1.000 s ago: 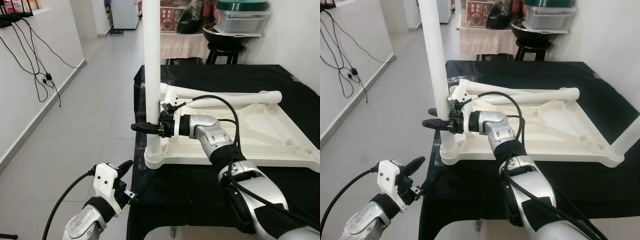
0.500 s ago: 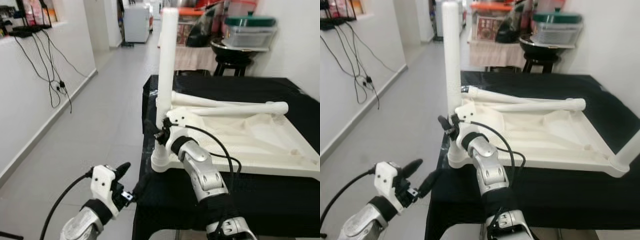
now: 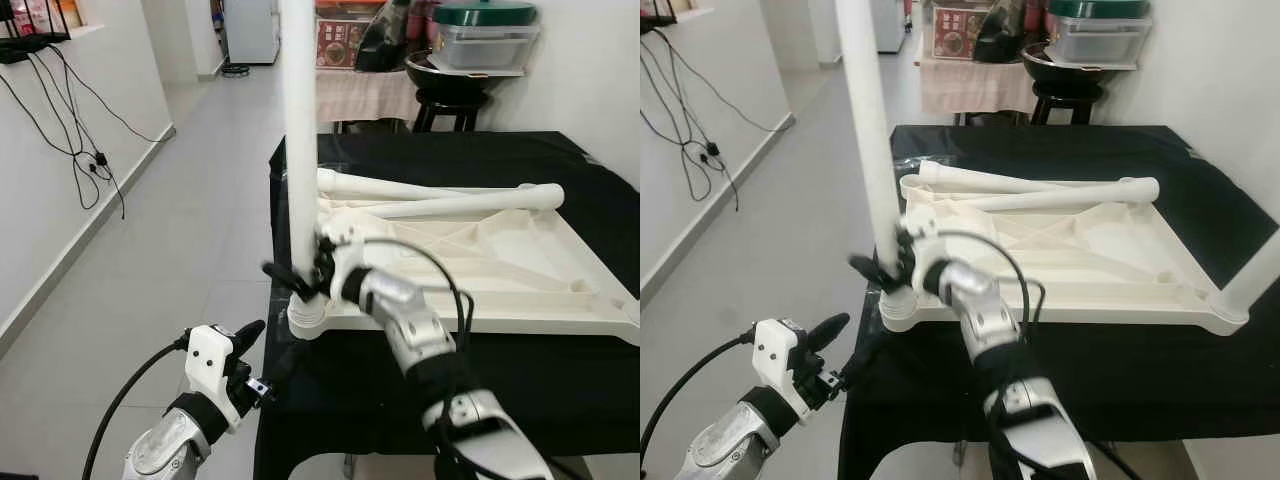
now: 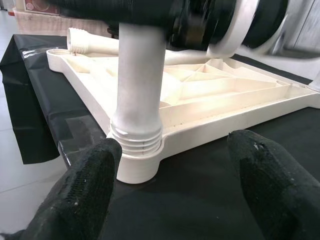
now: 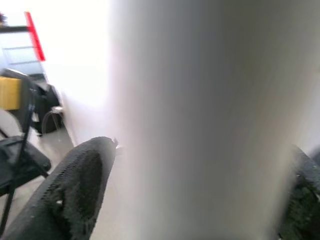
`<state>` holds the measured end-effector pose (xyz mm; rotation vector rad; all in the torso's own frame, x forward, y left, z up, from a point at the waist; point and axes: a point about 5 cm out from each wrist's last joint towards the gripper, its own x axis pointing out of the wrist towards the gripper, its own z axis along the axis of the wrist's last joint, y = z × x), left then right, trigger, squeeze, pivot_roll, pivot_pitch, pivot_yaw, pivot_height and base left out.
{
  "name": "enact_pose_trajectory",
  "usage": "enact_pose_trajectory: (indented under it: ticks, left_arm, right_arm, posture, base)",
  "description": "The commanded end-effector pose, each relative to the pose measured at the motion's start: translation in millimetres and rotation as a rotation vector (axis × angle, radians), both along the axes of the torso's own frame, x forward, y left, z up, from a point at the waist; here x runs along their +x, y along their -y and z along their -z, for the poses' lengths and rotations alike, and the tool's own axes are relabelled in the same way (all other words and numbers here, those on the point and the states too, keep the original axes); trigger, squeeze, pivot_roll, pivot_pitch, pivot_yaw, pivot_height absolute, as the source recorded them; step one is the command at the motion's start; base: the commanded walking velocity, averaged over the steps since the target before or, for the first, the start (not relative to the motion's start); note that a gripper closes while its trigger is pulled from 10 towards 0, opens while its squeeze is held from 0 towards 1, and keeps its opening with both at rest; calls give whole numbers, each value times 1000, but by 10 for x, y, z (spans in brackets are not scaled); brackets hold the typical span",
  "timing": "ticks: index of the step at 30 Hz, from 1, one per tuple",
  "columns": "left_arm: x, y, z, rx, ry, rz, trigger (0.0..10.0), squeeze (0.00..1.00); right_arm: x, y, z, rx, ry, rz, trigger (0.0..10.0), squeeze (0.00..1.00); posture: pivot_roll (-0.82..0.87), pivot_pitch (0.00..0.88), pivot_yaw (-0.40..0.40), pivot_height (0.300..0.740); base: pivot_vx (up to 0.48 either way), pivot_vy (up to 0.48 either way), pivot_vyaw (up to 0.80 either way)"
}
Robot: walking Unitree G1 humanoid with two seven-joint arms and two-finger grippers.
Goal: Building children table
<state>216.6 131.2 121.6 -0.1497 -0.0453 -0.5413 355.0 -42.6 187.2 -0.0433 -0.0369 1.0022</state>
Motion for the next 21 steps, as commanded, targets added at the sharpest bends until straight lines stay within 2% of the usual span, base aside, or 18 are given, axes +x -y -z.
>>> enact_pose_trajectory:
  ticks: [1,2,3,4,5,7,11,12,16,17,21]
  left_arm:
    - [0,6,13,-5,-12,5,10000,0]
    - [2,7,14,-6,-13,6,10000,0]
    - [4,8,14,-6,-13,6,10000,0]
    - [4,8,14,-6,-13,6,10000,0]
    - [6,9,15,-6,-14,6,10000,0]
    - [7,12,14,-6,-14,6,10000,0]
    - [6,16,15,-6,-15,5,10000,0]
    - [3,20,16,-5,-17,5,10000,0]
    - [-2,23,15,-6,-18,6,10000,0]
    - [-6,26,15,-8,-19,6,10000,0]
    - [-15,30,13,-12,-20,6,10000,0]
  right_arm:
    - [-47,-32,-14,-16,6,-117,10000,894]
    - [-53,-30,-64,-45,16,-232,10000,0]
    - [-55,-23,-93,-66,19,-306,10000,0]
    - [-55,-23,-93,-66,19,-306,10000,0]
    - [-37,-21,-121,-99,24,-384,10000,0]
    - [-12,-30,-144,-139,22,-462,10000,0]
    - [-2,-44,-150,-149,8,-510,10000,0]
    - [12,-68,-146,-151,-26,-558,10000,0]
    - [21,-85,-122,-152,-57,-572,10000,0]
    - [24,-88,-102,-153,-73,-581,0,0]
    - [27,-69,-64,-149,-97,-590,0,0]
  posture:
    - [6,3,-27,740]
    - [12,0,-29,740]
    - [12,0,-29,740]
    - [12,0,-29,740]
    - [14,0,-30,740]
    - [24,0,-34,740]
    - [30,2,-33,740]
    - [33,1,-32,740]
    - [38,3,-34,740]
    - [39,6,-36,740]
    - [37,10,-36,740]
  base:
    - [0,0,0]
    - [0,0,0]
    - [0,0,0]
    - [0,0,0]
    - [0,0,0]
    - [0,0,0]
    - [0,0,0]
    - [0,0,0]
    - [0,0,0]
    - [0,0,0]
    - [0,0,0]
